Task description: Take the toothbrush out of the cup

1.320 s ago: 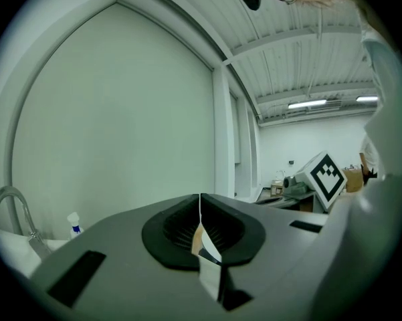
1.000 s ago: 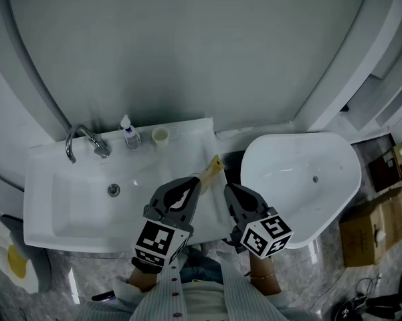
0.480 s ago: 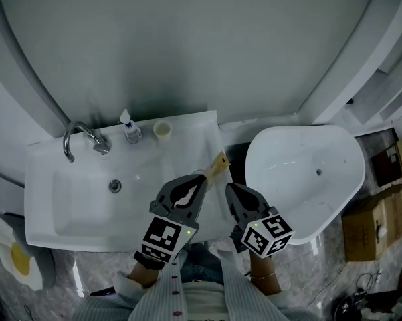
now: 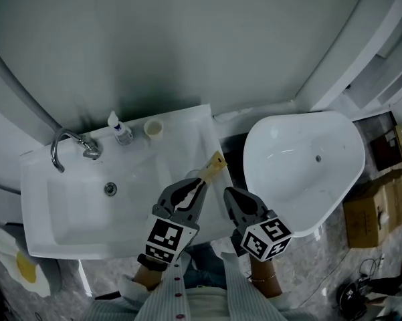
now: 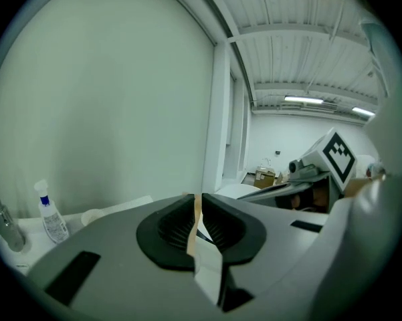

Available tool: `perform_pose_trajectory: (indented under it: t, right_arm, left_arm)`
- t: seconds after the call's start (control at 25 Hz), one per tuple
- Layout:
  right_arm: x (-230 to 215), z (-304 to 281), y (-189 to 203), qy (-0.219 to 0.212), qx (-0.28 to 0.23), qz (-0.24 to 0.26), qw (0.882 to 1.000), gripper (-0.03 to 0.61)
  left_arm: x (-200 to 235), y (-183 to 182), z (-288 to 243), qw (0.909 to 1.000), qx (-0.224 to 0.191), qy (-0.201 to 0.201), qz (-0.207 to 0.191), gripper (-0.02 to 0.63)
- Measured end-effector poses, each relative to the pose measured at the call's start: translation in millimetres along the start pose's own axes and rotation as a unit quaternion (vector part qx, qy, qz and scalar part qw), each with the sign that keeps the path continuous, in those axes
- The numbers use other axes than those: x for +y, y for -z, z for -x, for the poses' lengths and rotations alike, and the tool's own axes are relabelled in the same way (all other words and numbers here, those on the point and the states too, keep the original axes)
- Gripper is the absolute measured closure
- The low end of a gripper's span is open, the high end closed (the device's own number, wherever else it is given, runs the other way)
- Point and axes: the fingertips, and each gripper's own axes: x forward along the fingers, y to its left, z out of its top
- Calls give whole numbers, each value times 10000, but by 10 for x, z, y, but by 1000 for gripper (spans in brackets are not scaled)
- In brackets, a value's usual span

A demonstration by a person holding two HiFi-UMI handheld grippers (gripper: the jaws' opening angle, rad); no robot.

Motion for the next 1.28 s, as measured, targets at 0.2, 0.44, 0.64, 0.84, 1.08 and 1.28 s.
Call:
perform_pose_trajectory:
  t: [0.2,0.44,0.64,0.84,1.08,1.28]
  right_arm:
    - [-79,11,106,66,76,-170,9998,566]
    - [-158,-43,292,56,249,-371,9990,566]
    - [-256,-33,445,130,404,-508,9978,566]
    - [-326,-42,532,184,496,-602,9968,566]
    - [-411,-32,670,284,627,-767,9947,566]
    - [-484,-8,725,343,666,-882,9933,566]
  left_arm:
    - [-15,172,-150,9997,237,74,37,515]
    - [45,411,-367,9985,544,24,-52,442]
    - [104,614,-531,9968,790,-63,-49,396]
    - [154,788,-649,9948,995,-185,-131,359]
    - [191,919,-804,9928,1132,-230,-308,342]
    - [207,1021,-894,9897,1320,-242,-504,342]
